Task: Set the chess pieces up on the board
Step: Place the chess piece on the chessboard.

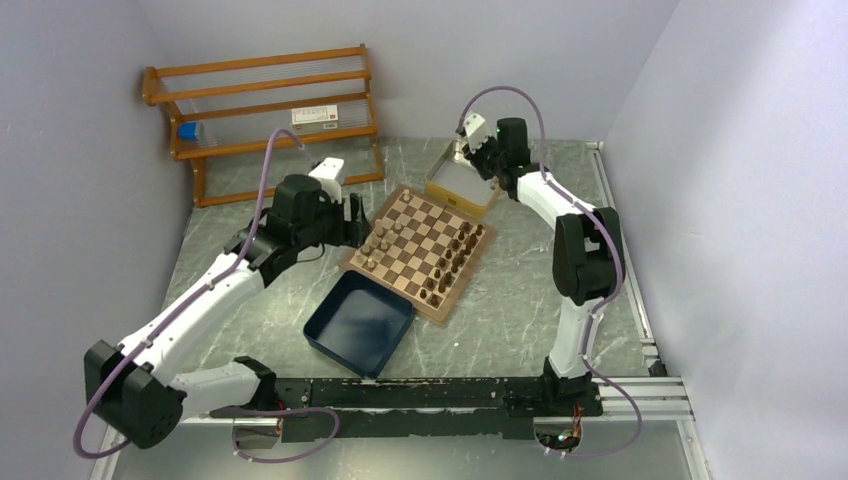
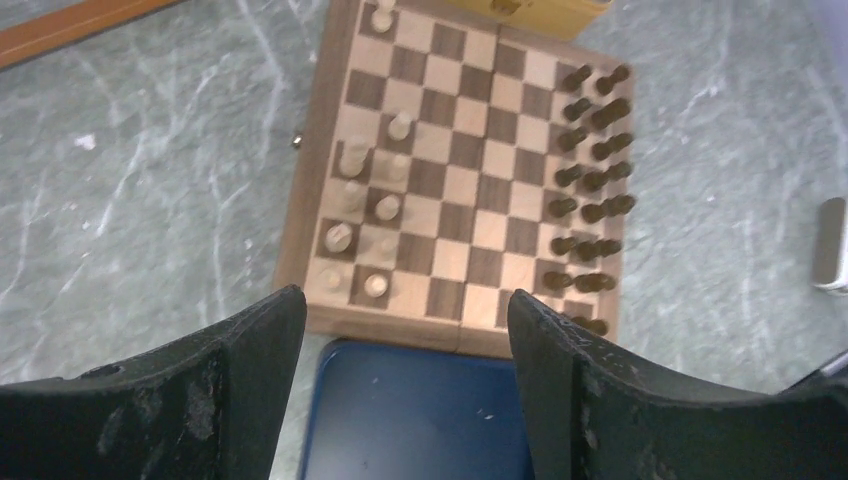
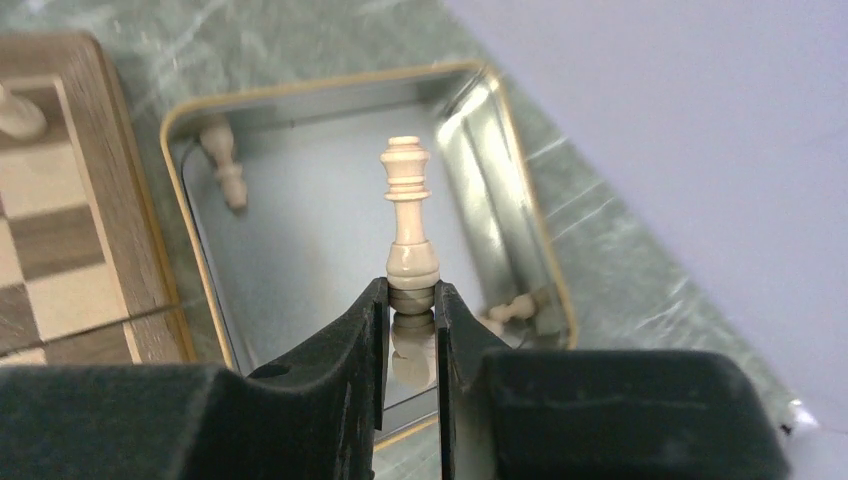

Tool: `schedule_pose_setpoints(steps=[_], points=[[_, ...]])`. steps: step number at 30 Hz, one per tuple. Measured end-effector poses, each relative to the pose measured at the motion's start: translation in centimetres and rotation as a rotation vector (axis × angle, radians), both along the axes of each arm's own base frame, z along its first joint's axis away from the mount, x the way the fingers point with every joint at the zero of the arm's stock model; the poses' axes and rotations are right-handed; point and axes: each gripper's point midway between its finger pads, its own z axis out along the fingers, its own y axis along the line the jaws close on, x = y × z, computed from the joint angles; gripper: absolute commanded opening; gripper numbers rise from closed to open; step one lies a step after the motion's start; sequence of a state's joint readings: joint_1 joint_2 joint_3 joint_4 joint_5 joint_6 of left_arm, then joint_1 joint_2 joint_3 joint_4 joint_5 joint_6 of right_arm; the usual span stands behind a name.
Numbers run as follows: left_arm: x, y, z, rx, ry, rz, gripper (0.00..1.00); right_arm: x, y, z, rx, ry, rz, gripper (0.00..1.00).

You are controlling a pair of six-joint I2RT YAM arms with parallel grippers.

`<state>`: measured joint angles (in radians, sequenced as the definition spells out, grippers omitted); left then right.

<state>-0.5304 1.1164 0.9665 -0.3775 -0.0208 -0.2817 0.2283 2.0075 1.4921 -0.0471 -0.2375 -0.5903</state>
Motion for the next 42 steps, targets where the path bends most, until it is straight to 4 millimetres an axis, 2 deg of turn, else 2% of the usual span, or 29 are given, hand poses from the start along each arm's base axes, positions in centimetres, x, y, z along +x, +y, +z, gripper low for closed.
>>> schedule_pose_setpoints(steps=[3, 5, 10, 13, 20, 25, 31, 37, 42], points=[[1.1, -1.7, 1.5, -0.052, 0.014, -0.022, 0.78, 0.1, 0.5, 3.9, 0.064, -0.091, -0.002, 0.0], [1.9, -2.7, 3.0, -0.087, 0.004, -0.033, 0.77, -0.6, 0.8, 5.8, 0.116, -0.13, 0.002, 0.0], [4.4, -6.1, 8.2, -0.223, -0.045, -0.092, 0.73, -4.2, 2.1, 7.9, 0.25, -0.147, 0.039, 0.0], [5.6, -8.1, 9.7, -0.284, -0.046, -0.13, 0.71, -6.8, 3.2, 8.5, 0.327, -0.146, 0.075, 0.0], [8.1, -11.4, 9.9, -0.345, 0.006, -0.199, 0.7, -14.0, 7.9, 10.3, 0.481, -0.163, 0.238, 0.0], [8.3, -12.7, 9.3, -0.374, 0.051, -0.239, 0.69, -17.3, 11.4, 11.8, 0.522, -0.189, 0.355, 0.0], [7.8, -13.2, 9.0, -0.394, 0.083, -0.267, 0.67, -18.1, 12.1, 13.3, 0.553, -0.227, 0.388, 0.0], [7.8, -13.2, 9.0, -0.395, 0.084, -0.269, 0.66, -18.2, 12.1, 13.6, 0.562, -0.233, 0.392, 0.0], [7.8, -13.1, 9.1, -0.398, 0.085, -0.269, 0.51, -18.4, 12.2, 13.9, 0.565, -0.24, 0.401, 0.0]])
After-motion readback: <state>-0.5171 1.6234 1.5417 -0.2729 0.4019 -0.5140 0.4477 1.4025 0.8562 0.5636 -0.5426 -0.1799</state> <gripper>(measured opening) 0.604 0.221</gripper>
